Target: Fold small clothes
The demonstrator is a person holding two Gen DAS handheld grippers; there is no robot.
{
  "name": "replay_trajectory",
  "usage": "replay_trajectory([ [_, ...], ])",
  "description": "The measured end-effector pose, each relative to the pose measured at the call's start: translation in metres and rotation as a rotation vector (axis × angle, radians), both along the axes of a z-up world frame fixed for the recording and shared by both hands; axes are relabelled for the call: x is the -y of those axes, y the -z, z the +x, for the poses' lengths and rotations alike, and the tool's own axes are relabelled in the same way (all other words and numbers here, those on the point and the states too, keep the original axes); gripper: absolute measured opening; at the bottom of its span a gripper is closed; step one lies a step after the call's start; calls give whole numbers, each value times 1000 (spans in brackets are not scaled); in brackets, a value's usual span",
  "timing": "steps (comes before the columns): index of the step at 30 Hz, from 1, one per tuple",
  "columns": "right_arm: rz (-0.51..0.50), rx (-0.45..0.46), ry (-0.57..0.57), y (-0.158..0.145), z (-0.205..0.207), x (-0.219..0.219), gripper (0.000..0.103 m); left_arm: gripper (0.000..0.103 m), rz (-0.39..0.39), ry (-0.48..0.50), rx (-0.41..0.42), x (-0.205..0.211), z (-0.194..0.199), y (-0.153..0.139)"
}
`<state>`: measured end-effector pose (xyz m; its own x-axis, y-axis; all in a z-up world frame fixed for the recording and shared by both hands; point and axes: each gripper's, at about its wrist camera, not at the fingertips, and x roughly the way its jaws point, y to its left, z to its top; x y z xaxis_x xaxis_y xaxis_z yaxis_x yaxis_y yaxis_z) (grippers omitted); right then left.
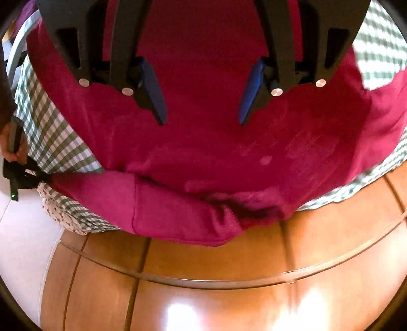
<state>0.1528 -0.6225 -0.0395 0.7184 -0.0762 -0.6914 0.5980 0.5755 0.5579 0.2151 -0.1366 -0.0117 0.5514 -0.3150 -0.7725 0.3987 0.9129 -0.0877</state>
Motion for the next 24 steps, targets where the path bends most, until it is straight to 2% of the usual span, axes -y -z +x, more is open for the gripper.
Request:
replay_trajectory([
  [1,-20,25,-15,-9,-8,-4,0,57,0,2,-3,5,3,1],
  [4,-65,130,-46,-43,-49,-13,0,57,-10,21,-7,19,18,0],
  [7,-151,188,-48,-82,-90,-18,0,57,3,23,-14,34,36,6],
  [9,-211,186,-71,-95,-100,-18,0,57,8,22,-15,39,41,9],
  [10,-259,151,-68,-98,-104,-19,0,57,5,20,-18,41,43,9],
  [11,-260,135,-75,-96,-105,-17,1,57,-3,20,-21,43,43,9],
  [12,-244,128,-78,-93,-105,-14,23,57,-7,18,-19,44,43,9],
  [13,-222,109,-52,-87,-106,-9,61,57,-9,16,-18,45,42,9],
  [14,-200,110,-15,-79,-107,-5,72,58,-10,17,-19,46,40,9],
  [18,-75,128,-15,-46,-91,0,73,58,-8,9,-19,44,40,9],
  [20,-10,112,-22,-23,-65,1,73,58,-19,-6,-32,44,43,10],
  [22,13,86,-14,-7,-41,4,72,58,-20,-18,-34,44,45,10],
  [23,24,69,-7,1,-29,5,69,58,-22,-22,-36,43,46,10],
  [24,35,47,2,9,-19,8,56,58,-24,-25,-41,43,47,10],
])
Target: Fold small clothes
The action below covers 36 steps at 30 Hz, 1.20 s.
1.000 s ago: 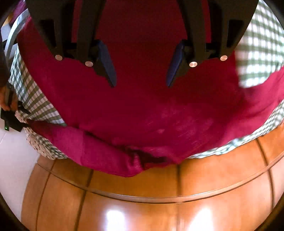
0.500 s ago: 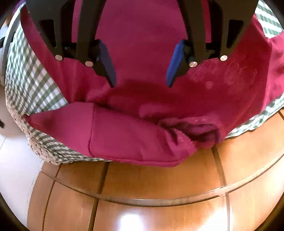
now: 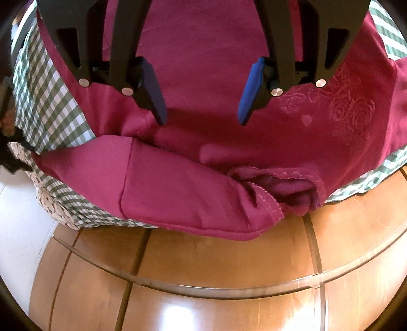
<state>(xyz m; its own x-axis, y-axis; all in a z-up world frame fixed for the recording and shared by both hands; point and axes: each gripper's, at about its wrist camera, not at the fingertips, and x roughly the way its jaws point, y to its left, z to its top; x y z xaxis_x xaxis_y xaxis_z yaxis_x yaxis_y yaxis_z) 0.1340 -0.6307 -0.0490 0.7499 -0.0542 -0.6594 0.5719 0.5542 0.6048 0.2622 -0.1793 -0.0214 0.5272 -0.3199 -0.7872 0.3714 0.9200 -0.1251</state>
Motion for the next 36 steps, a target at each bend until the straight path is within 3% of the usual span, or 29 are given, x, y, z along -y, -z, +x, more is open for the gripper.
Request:
replay_trajectory([
  [1,18,-34,-2,12,13,3,36,58,2,-3,-2,0,1,-1],
  [4,-21,-80,-11,16,19,-1,10,58,10,-4,9,-1,4,-4],
  [10,-71,80,-80,-51,-46,-24,9,57,-9,-11,6,-1,22,-4],
  [16,-118,211,-73,-110,-105,-39,9,57,-11,13,26,19,43,-6],
  [21,-101,176,-1,-116,-83,-24,9,58,34,-6,72,52,82,-18],
  [24,-74,136,44,-115,-40,5,9,67,60,-73,99,62,104,-28],
  [26,-57,143,32,-112,-11,20,36,67,44,-130,94,55,113,-33],
  [27,-62,148,45,-113,-4,25,74,67,31,-151,86,48,114,-34],
  [28,-89,171,98,-114,-2,30,87,68,26,-163,86,41,112,-35],
  [31,-89,188,116,-104,-6,32,87,69,60,-195,83,16,101,-28],
  [34,-67,131,83,-71,-16,26,86,69,88,-213,60,-20,82,-14],
  [36,-49,85,44,-46,-21,18,78,69,77,-230,29,-46,58,-4],
])
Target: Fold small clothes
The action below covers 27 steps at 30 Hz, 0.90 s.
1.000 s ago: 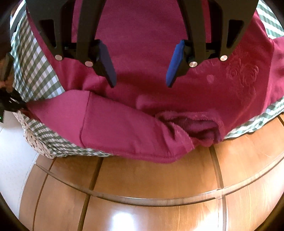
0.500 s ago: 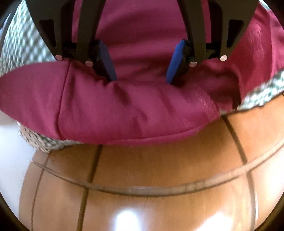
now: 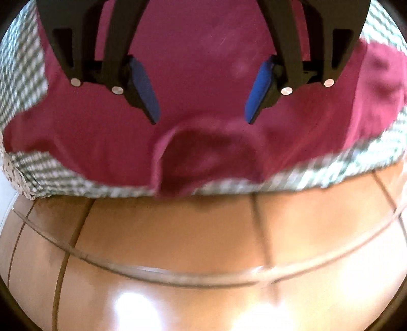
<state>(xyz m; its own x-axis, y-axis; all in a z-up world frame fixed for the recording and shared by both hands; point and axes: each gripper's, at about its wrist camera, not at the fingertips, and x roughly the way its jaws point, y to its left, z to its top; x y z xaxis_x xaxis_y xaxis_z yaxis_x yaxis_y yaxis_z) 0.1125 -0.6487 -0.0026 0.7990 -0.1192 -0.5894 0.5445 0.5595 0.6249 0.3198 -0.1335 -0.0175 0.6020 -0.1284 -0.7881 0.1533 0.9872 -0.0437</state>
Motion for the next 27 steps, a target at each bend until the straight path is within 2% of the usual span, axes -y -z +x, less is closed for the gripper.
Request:
replay_trajectory([
  [1,5,-44,-23,15,-1,-5,71,69,5,-9,-12,-11,-12,5],
  [5,30,-139,-6,62,11,-3,60,69,29,-45,-56,-47,-57,21],
  [9,-32,-165,10,66,40,4,59,69,3,-102,-92,-77,-99,27],
  [10,-34,-170,-4,65,49,6,55,70,-1,-110,-94,-82,-106,29],
  [11,-42,-185,-17,65,58,5,47,70,-5,-117,-97,-86,-114,28],
  [12,-55,-216,-44,62,68,5,24,71,1,-122,-98,-89,-121,29],
  [13,-68,-241,-59,59,73,3,10,72,15,-126,-100,-91,-127,29],
  [15,-120,-245,-63,44,73,1,7,72,21,-130,-104,-94,-139,27],
  [17,-182,-194,-48,10,56,-5,7,72,23,-145,-98,-105,-150,23],
  [19,-219,-154,-24,-10,40,-5,6,72,10,-164,-93,-117,-159,17],
  [20,-253,-169,4,-17,31,-3,6,72,3,-182,-93,-126,-165,14],
  [21,-267,-195,15,-17,28,-2,6,72,1,-194,-97,-134,-169,14],
  [23,-287,-307,38,-1,29,4,6,72,-2,-215,-108,-150,-177,15],
  [25,-258,-365,27,19,32,7,6,72,0,-239,-120,-163,-185,18],
  [27,-212,-367,21,34,32,7,7,72,2,-265,-131,-177,-197,19],
])
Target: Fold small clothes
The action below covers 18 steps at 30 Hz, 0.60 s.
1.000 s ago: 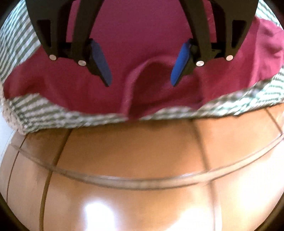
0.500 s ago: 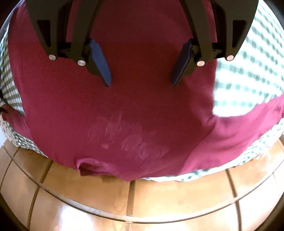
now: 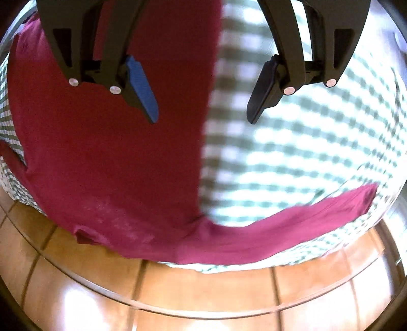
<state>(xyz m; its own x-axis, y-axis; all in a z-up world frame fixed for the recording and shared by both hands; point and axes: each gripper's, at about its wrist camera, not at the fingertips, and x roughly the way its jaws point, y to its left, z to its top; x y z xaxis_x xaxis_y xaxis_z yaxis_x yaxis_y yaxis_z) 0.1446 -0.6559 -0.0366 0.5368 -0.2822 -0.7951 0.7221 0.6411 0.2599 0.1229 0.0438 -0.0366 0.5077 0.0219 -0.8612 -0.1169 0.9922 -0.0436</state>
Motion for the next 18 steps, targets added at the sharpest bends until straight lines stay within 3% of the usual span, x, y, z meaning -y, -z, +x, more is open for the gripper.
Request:
replay_trajectory([
  [1,19,16,16,3,-4,-1,11,75,1,-18,-1,-10,-8,0],
  [2,45,34,19,4,-8,-3,28,77,-3,-26,-4,-15,-15,0],
  [3,69,51,16,4,-13,-8,55,78,-7,-34,-7,-22,-21,0],
  [4,81,66,14,2,-21,-17,71,79,-10,-44,-11,-30,-28,1],
  [7,99,84,-88,-4,-34,-53,71,80,-37,-53,-30,-41,-47,8],
  [10,167,75,-276,-6,-55,-104,71,80,-111,-34,-53,-49,-64,18],
  [15,303,26,-586,2,-97,-203,71,78,-182,56,-21,-42,-88,17],
  [17,309,-2,-661,5,-112,-234,62,73,-218,112,-9,-37,-96,15],
  [18,290,-24,-701,7,-122,-252,53,68,-217,145,-7,-33,-101,16],
])
